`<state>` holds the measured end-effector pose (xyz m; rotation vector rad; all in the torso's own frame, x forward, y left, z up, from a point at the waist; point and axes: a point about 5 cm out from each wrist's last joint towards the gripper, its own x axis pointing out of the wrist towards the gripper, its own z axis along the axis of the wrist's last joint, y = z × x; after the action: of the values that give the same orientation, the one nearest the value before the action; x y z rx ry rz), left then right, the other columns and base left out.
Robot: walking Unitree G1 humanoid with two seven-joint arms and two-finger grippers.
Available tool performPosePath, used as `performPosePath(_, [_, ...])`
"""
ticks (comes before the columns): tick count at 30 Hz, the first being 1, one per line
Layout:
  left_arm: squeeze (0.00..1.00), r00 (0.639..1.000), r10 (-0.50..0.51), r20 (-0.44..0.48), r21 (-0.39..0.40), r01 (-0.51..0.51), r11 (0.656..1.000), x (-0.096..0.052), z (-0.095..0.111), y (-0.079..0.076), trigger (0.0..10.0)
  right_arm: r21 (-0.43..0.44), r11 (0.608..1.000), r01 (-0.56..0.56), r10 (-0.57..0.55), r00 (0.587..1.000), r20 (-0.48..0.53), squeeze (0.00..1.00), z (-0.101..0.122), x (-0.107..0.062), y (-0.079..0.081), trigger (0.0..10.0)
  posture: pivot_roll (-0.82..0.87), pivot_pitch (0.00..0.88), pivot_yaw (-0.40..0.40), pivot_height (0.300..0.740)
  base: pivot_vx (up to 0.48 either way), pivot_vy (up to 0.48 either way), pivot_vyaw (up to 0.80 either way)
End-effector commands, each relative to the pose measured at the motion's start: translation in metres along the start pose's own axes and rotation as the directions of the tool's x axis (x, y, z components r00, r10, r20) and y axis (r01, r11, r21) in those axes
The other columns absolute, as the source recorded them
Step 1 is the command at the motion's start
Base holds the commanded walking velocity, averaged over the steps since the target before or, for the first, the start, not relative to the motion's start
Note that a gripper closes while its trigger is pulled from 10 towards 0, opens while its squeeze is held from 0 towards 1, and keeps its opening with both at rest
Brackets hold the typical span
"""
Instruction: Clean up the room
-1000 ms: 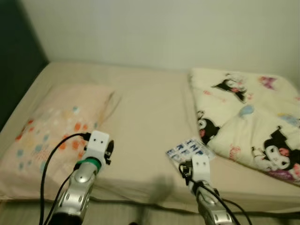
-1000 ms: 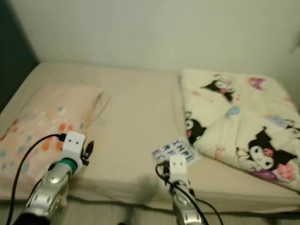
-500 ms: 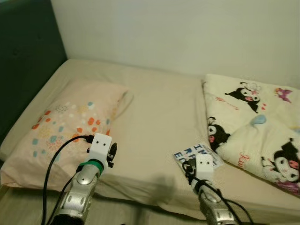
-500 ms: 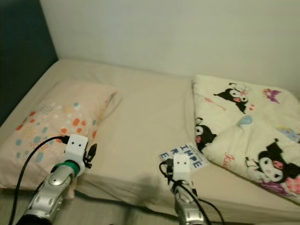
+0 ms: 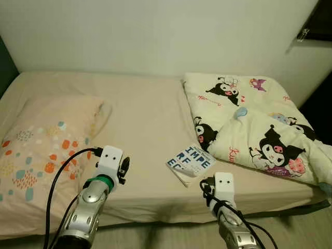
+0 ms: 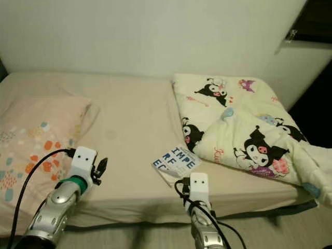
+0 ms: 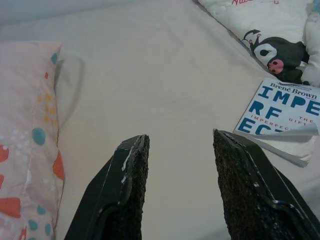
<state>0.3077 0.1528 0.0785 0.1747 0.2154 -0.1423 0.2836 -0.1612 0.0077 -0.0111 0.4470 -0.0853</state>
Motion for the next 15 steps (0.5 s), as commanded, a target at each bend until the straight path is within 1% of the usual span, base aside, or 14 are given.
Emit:
performPosePath(1, [0.0,1.0,-0.014,-0.004,-0.011,0.014,1.0,0.0002,-0.0004,-0.0028,10.0,0.012,1.0,0.017,-0.017,0.999,-0.027,0.0,-0.0049,-0.0006,-0.0055,10.0,0.14,0.0,0.005,0.74,0.296,0.0,-0.8])
performPosePath(3, [0.0,1.0,-0.015,0.0,-0.017,0.015,1.0,0.0001,0.0,-0.0028,10.0,0.01,1.0,0.017,-0.017,0.999,-0.028,0.0,-0.0047,-0.0002,-0.0062,10.0,0.13,0.0,0.0,0.74,0.302,0.0,-0.8])
performPosePath(5, [0.0,1.0,-0.017,-0.001,-0.015,0.017,1.0,0.0,-0.0008,-0.0031,10.0,-0.014,1.0,0.012,-0.012,1.0,-0.026,0.0,-0.0039,0.0004,-0.0062,10.0,0.13,0.0,0.0,0.74,0.307,0.0,0.0])
performPosePath(7, [0.0,1.0,-0.018,-0.001,-0.014,0.018,1.0,0.0001,-0.0009,-0.0032,10.0,-0.017,1.0,0.008,-0.008,1.0,-0.026,0.0,-0.0036,0.0006,-0.0056,10.0,0.13,0.0,0.0,0.74,0.304,0.0,0.0])
performPosePath(15, [0.0,1.0,-0.012,0.01,-0.017,0.012,1.0,0.0049,0.0041,0.0002,10.0,-0.009,1.0,0.005,-0.006,1.0,-0.031,0.0,-0.0023,0.0022,-0.0046,10.0,0.13,0.0,0.004,0.74,0.295,0.0,0.0])
